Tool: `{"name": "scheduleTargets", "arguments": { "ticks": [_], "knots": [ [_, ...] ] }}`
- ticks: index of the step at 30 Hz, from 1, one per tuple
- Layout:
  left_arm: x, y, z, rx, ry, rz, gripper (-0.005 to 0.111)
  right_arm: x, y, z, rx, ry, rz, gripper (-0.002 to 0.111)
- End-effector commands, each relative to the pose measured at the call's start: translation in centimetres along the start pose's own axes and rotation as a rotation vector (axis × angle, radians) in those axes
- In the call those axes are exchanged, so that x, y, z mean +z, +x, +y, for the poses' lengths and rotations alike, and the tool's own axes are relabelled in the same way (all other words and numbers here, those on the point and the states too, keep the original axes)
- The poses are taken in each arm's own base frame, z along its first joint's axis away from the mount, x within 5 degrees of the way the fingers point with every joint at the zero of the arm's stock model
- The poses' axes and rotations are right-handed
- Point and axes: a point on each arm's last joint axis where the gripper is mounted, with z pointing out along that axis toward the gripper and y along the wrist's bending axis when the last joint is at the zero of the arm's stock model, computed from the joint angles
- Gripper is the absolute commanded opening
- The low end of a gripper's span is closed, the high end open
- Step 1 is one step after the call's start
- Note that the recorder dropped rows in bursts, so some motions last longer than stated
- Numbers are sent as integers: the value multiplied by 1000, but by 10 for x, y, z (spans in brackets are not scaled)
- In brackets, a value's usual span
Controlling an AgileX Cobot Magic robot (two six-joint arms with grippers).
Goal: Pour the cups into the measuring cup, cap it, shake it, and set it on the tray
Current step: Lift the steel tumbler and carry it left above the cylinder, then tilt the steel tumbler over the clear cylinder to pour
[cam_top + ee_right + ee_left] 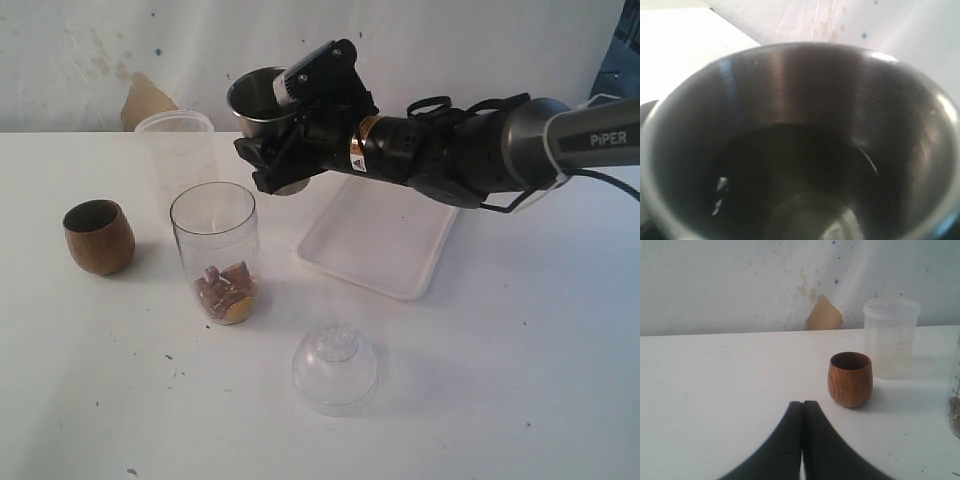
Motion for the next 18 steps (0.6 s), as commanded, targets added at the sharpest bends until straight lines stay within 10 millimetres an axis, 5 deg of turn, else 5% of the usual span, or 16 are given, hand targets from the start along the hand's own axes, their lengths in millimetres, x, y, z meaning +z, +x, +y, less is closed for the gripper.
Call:
{"name": "scheduleTargets", "arguments": {
  "ticks": [1,18],
  "knots": [
    [0,0,0,-2,0,-12,0,2,-15,4,-79,-7,-38,0],
    [0,0,0,-2,0,-12,0,2,-19,9,-325,-25,-78,0]
  ]
}}
